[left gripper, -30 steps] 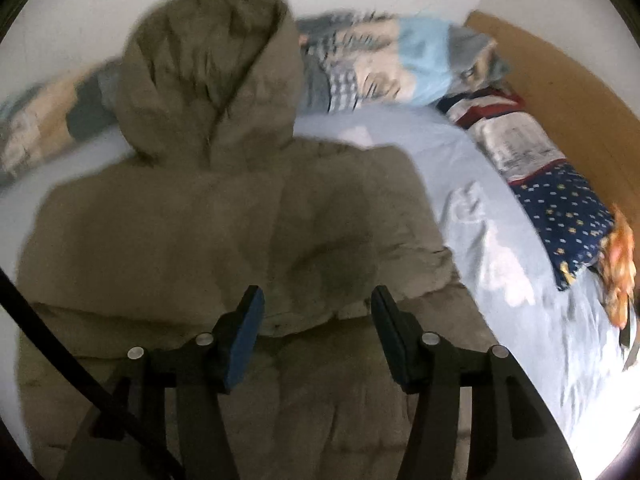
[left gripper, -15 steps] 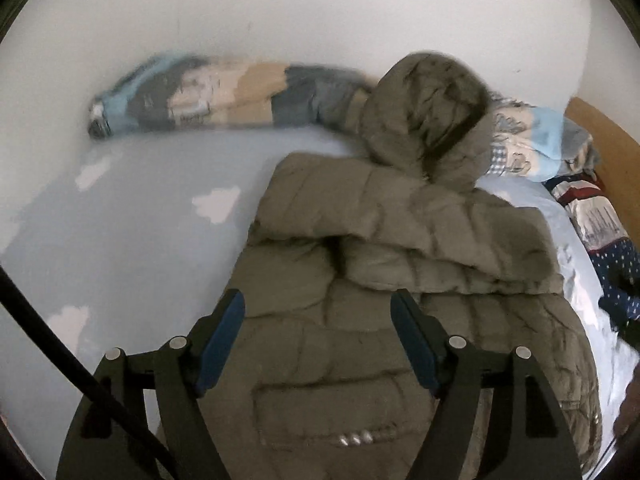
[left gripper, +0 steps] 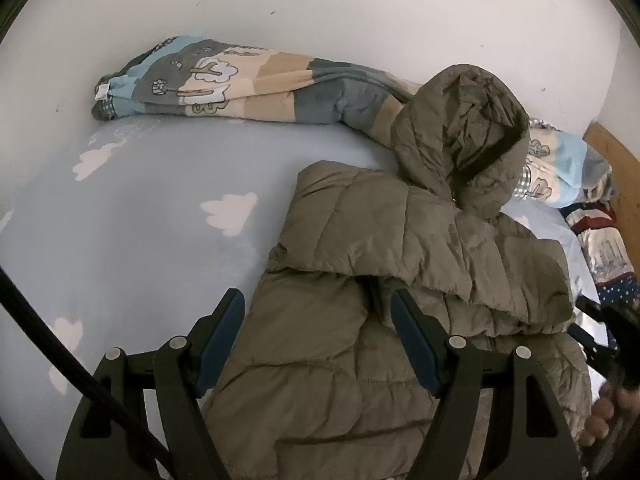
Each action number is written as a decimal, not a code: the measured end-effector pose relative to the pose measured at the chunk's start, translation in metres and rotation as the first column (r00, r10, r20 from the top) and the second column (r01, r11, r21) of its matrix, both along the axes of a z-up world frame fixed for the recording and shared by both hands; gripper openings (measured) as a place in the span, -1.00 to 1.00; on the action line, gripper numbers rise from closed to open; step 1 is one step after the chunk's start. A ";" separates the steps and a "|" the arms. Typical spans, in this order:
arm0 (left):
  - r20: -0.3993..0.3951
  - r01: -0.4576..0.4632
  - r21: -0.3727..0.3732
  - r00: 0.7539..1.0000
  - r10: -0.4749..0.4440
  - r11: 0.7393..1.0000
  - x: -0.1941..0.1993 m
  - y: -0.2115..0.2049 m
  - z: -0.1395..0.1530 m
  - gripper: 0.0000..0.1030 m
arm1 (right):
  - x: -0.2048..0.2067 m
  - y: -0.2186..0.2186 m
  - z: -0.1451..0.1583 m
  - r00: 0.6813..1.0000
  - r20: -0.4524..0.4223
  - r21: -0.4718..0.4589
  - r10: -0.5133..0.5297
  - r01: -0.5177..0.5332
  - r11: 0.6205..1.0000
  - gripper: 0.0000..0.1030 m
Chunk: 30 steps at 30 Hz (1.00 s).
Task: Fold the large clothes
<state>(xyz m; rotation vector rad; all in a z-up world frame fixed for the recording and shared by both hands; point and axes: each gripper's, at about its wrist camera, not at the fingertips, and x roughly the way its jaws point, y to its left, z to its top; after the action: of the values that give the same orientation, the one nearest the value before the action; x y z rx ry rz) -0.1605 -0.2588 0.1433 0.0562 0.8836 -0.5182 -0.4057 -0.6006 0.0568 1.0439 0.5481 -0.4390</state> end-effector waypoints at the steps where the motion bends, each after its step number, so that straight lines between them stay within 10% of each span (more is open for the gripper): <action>1: -0.002 0.001 0.003 1.000 -0.001 1.000 0.000 -0.001 -0.001 0.45 | 0.008 -0.004 -0.005 1.000 0.000 0.016 -0.004 0.004 1.000 0.21; 4: -0.010 0.002 0.007 1.000 -0.002 1.000 0.000 -0.002 -0.003 0.44 | 0.027 -0.014 -0.017 1.000 -0.008 0.049 -0.017 0.017 0.999 0.21; 5: -0.011 0.006 0.012 1.000 -0.006 1.000 0.000 -0.003 -0.004 0.44 | 0.031 -0.016 -0.018 1.000 0.001 0.049 -0.014 0.014 0.999 0.08; 6: -0.007 0.003 0.021 1.000 -0.003 1.000 0.000 -0.003 -0.004 0.45 | 0.039 -0.019 -0.019 1.000 -0.012 0.035 0.007 -0.006 0.999 -0.48; 9: -0.010 -0.007 0.035 1.000 0.008 0.999 0.003 -0.004 -0.009 0.44 | 0.043 -0.024 -0.016 0.998 -0.066 -0.018 -0.020 0.019 1.000 -0.61; 16: -0.028 -0.014 0.057 0.999 0.015 0.998 0.006 -0.007 -0.017 0.44 | 0.057 -0.029 -0.021 0.969 -0.248 -0.152 -0.009 -0.030 0.988 -0.58; 21: -0.006 -0.018 0.066 1.000 0.018 0.998 0.005 -0.006 -0.015 0.44 | 0.046 -0.025 -0.005 0.966 -0.257 -0.187 -0.007 -0.043 0.981 -0.08; 30: 0.053 0.010 0.111 0.998 -0.016 0.994 -0.010 -0.014 -0.007 0.45 | 0.053 0.027 0.047 0.982 -0.187 -0.356 0.039 -0.104 0.929 0.09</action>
<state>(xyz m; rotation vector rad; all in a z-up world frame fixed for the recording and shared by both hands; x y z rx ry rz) -0.1701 -0.2730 0.1359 0.1762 0.8594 -0.4775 -0.3526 -0.5739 0.1043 0.6288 0.6325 -0.5486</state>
